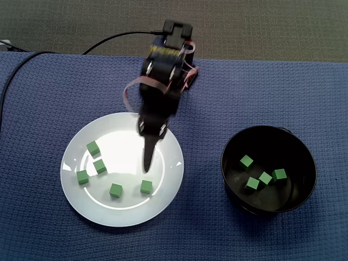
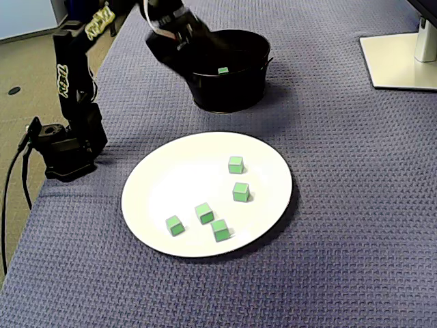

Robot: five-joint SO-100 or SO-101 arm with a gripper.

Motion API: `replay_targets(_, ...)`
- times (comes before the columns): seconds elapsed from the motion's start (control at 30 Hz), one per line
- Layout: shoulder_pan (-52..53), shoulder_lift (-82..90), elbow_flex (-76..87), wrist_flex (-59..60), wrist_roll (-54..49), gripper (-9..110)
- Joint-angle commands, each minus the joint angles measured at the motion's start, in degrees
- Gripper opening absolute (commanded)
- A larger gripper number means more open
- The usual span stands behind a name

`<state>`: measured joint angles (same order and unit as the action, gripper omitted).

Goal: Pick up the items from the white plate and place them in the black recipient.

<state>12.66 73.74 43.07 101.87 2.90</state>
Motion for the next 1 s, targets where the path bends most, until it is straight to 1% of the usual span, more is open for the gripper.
replay_targets(0.0,2.20,-5.45,0.79,0.00,1.14,33)
replay_targets(0.2,3.16,-13.10,2.55,-4.57,2.55,32)
replay_targets(0.4,3.25,-18.72,2.11,-9.05,1.32,30)
replay_targets(0.77,1.49,-26.54,1.76,-13.62,0.70,28)
replay_targets(0.97,0.26,-28.21,2.29,-15.91,0.26,22)
